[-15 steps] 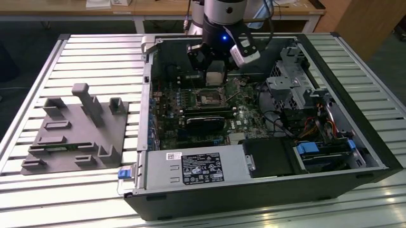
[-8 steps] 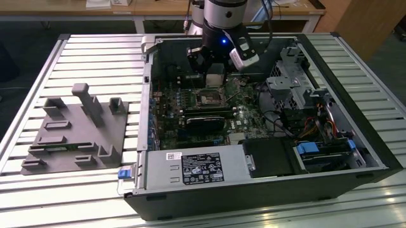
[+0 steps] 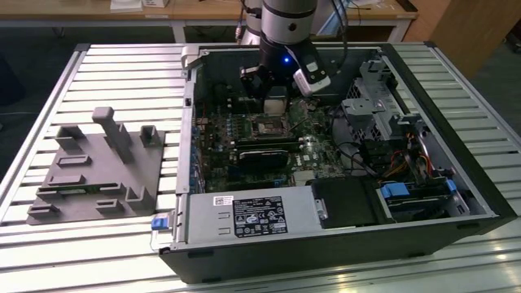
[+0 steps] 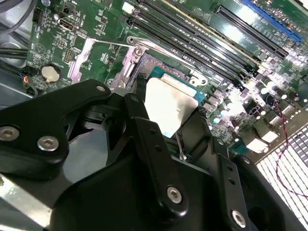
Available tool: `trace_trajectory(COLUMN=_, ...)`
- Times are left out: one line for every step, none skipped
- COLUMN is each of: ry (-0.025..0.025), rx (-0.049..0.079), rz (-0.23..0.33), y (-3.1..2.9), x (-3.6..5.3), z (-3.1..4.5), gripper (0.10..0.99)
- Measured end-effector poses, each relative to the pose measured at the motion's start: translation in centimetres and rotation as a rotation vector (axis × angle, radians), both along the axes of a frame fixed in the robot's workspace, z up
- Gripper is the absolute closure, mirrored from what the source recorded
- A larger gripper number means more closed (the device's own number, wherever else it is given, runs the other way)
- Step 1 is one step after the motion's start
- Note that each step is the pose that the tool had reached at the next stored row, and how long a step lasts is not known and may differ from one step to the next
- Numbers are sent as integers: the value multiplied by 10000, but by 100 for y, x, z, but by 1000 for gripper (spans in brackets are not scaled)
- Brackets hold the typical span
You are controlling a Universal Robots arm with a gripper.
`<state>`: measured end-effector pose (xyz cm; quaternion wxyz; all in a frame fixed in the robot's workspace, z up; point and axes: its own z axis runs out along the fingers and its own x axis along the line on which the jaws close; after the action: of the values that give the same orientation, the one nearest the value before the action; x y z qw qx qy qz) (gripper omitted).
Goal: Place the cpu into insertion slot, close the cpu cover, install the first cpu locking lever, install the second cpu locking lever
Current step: 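Place the cpu into insertion slot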
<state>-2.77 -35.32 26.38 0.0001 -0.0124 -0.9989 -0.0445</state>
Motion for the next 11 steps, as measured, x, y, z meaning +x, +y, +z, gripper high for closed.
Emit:
trace_trajectory(ry=-2, rx=0, rz=-1, y=0, x=0, z=-14, gripper=549)
trace_trajectory(ry=-2, rx=1, rz=-1, y=0, x=0, z=-28, gripper=549)
trace_trajectory(ry=-3, rx=1, rz=0, y=0, x=0, z=-41, gripper=549)
trace_trajectory(ry=-4, rx=0, rz=0, y=0, x=0, z=-53, gripper=549)
trace_trajectory(ry=-4, rx=0, rz=0, y=0, x=0, z=-64, gripper=549)
trace_trajectory(ry=-5, rx=0, rz=0, y=0, x=0, z=-76, gripper=549)
trace_trajectory(ry=-5, rx=0, rz=0, y=0, x=0, z=-87, gripper=549)
trace_trajectory(ry=-6, rx=-1, rz=0, y=0, x=0, z=-100, gripper=549)
trace_trajectory(ry=-6, rx=0, rz=0, y=0, x=0, z=-113, gripper=549)
trace_trajectory(ry=-7, rx=-1, rz=-1, y=0, x=0, z=-127, gripper=549)
trace_trajectory(ry=-10, rx=-1, rz=0, y=0, x=0, z=-143, gripper=549)
